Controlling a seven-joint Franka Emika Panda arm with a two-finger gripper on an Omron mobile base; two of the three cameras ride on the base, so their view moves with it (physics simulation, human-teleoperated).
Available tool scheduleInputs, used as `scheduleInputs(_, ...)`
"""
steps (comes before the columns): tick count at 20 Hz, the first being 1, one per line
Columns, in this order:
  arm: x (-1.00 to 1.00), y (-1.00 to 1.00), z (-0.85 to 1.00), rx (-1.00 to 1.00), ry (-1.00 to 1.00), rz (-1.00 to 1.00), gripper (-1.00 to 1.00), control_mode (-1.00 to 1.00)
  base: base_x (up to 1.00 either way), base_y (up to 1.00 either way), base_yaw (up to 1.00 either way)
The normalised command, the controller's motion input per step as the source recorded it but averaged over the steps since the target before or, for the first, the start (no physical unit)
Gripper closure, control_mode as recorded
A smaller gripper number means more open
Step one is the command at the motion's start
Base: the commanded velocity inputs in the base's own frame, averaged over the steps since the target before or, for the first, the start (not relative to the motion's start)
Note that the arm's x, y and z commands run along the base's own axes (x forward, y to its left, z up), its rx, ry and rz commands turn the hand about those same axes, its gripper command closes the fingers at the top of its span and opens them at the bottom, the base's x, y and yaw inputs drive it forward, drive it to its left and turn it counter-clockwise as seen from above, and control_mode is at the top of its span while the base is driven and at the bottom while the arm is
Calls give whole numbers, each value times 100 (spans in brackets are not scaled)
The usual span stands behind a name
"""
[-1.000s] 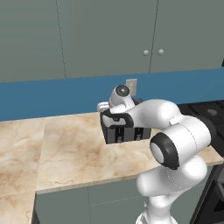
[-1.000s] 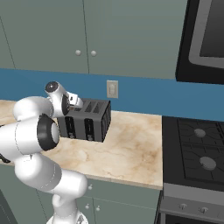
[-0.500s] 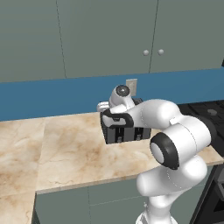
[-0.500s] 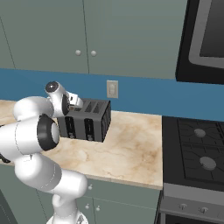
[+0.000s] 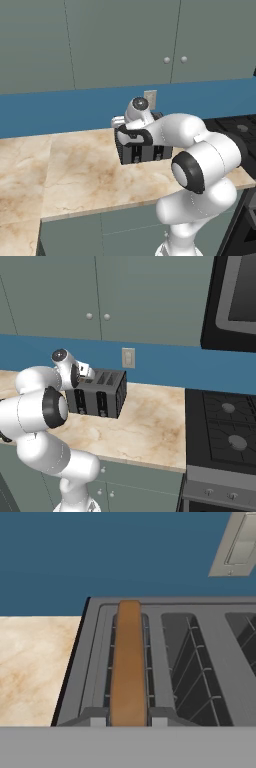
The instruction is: Start the toaster. Once the lever pops up, take the bread to the plate on the dining counter.
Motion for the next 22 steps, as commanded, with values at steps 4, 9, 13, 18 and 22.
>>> scheduleInputs(4,0,0,0,0,0,0,100,-100,0,0,0)
scheduleInputs(9,0,0,0,0,0,0,100,-100,0,0,0)
scheduleInputs(13,0,-1,5,0,0,0,100,-100,0,0,0)
scheduleInputs(18,0,0,18,0,0,0,100,-100,0,0,0)
scheduleInputs(22,-12,0,21,0,-5,0,100,-100,0,0,0)
